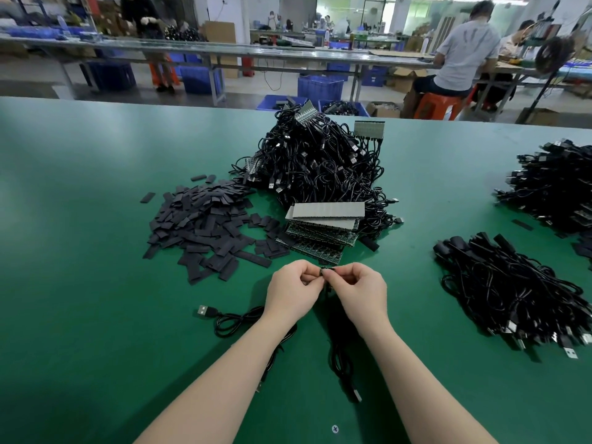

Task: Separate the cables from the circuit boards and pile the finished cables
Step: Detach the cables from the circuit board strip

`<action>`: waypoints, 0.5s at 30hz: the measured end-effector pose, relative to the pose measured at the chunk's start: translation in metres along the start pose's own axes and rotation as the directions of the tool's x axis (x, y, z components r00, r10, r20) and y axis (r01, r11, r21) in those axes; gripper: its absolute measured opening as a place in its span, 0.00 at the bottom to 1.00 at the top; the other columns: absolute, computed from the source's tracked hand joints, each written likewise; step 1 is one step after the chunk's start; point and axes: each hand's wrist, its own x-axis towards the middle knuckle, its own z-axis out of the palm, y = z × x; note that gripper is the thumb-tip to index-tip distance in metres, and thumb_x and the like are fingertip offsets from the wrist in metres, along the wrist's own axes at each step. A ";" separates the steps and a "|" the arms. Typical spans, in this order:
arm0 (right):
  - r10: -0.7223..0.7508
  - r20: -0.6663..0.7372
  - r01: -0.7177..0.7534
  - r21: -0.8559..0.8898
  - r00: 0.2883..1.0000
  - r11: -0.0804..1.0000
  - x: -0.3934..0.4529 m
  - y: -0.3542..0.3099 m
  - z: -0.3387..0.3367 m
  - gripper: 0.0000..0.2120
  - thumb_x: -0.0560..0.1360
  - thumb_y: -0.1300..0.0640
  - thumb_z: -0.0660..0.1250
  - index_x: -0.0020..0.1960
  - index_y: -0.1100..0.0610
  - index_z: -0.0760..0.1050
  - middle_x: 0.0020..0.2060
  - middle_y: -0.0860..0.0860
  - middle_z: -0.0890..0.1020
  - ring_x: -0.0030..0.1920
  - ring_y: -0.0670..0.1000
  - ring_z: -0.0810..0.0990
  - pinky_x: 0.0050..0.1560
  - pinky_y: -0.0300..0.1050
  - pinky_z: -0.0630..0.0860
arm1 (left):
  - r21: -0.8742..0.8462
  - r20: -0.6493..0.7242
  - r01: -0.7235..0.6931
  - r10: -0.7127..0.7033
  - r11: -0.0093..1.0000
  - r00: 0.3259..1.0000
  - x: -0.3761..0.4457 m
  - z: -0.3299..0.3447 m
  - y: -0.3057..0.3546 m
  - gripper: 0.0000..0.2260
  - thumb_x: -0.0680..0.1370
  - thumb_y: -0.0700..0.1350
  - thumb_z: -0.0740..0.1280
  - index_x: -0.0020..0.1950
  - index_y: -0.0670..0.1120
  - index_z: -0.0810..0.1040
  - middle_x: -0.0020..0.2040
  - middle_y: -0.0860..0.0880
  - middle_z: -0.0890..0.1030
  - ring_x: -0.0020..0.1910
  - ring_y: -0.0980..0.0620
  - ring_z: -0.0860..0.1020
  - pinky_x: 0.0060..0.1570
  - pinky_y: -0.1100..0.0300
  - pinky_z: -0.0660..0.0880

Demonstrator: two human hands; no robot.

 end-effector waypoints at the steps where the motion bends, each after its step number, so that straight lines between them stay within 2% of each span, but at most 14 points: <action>1: -0.008 -0.013 0.008 0.012 1.000 1.000 -0.002 0.001 0.001 0.09 0.71 0.57 0.78 0.35 0.50 0.80 0.30 0.43 0.82 0.32 0.36 0.78 0.34 0.27 0.71 | 0.005 0.003 -0.003 0.003 1.000 1.000 0.000 0.000 0.000 0.08 0.72 0.46 0.72 0.36 0.56 0.77 0.35 0.58 0.81 0.35 0.64 0.78 0.41 0.63 0.77; 5: -0.024 -0.029 0.025 0.042 0.999 0.999 -0.006 0.001 0.003 0.11 0.71 0.59 0.77 0.34 0.50 0.79 0.27 0.39 0.81 0.31 0.35 0.78 0.34 0.26 0.70 | 0.019 0.010 -0.019 0.019 1.000 1.000 0.000 0.000 -0.001 0.09 0.72 0.46 0.72 0.36 0.57 0.76 0.35 0.58 0.80 0.34 0.66 0.77 0.38 0.68 0.74; 15: -0.046 -0.046 0.048 0.051 0.998 0.998 -0.010 0.002 0.006 0.11 0.72 0.60 0.77 0.34 0.49 0.79 0.28 0.38 0.81 0.32 0.35 0.78 0.35 0.27 0.71 | 0.003 0.024 -0.011 0.011 1.000 1.000 0.000 -0.002 0.000 0.08 0.73 0.45 0.71 0.37 0.56 0.76 0.36 0.57 0.81 0.34 0.66 0.76 0.33 0.73 0.71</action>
